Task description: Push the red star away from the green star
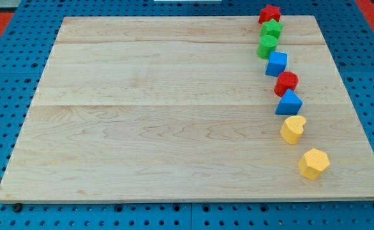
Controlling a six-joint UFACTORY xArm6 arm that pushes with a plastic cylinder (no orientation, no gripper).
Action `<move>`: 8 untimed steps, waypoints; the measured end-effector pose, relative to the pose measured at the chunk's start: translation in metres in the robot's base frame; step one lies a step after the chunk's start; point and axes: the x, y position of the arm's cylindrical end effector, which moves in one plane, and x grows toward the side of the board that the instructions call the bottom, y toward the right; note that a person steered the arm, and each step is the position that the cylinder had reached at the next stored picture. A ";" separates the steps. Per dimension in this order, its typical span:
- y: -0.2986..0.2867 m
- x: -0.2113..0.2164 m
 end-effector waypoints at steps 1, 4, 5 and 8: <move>0.001 -0.085; -0.064 -0.395; -0.064 -0.395; -0.393 -0.392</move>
